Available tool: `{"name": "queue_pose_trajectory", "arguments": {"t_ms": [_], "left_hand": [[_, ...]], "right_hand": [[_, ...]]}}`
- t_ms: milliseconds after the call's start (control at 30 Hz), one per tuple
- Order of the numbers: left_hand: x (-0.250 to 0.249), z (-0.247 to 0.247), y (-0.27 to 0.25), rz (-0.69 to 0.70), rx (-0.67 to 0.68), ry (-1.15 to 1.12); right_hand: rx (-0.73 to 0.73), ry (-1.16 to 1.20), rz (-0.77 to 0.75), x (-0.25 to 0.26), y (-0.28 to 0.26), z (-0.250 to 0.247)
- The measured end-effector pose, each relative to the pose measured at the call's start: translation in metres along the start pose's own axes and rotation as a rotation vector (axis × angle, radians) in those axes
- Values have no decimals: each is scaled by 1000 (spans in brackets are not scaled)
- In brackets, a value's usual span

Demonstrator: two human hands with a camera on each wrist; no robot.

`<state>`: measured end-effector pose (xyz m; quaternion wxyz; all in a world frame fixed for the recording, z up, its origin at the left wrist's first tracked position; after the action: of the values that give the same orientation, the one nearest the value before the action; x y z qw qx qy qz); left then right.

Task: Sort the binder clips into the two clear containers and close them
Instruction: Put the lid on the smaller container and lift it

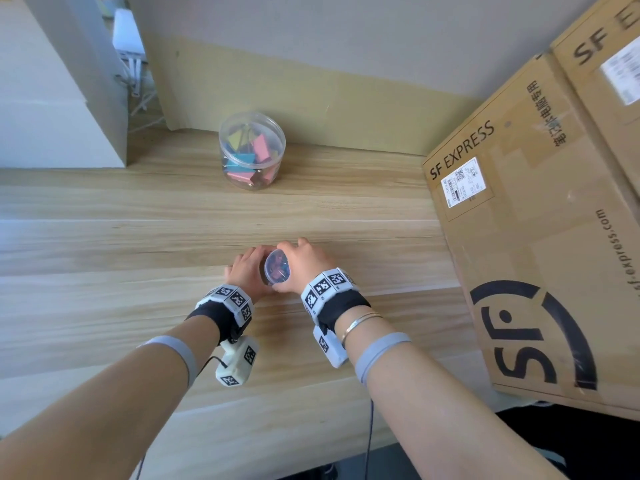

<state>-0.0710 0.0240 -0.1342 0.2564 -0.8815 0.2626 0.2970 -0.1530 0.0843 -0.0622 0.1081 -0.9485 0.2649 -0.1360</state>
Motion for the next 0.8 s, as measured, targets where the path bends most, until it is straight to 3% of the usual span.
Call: {"name": "queue_pose_trajectory", "arguments": {"t_ms": [200,333,567,800], "left_hand": [[-1,-2,-1,7,49,17],[-5,-4,-3,10,61,29],[-48,-7,26,37,6,-110],[-101,-5,88,77,-70,-97]], "right_hand": [[-43,131,53,-5,-6,4],[27,365,143,-11,-11,9],[-220,619,409,-60,6,-23],[-287,567,416,-102,55,-62]]}}
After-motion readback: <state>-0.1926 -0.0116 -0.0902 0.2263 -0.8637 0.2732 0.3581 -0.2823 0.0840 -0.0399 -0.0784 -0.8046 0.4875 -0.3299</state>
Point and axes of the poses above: each hand's wrist, its own y-axis towards the middle knuckle, its own z-axis out of the palm, x = y × z, the point moved 6 cm from there along y, towards the middle knuckle, and after that the axes turned 12 degrees about -x, right-handed, at the moved point
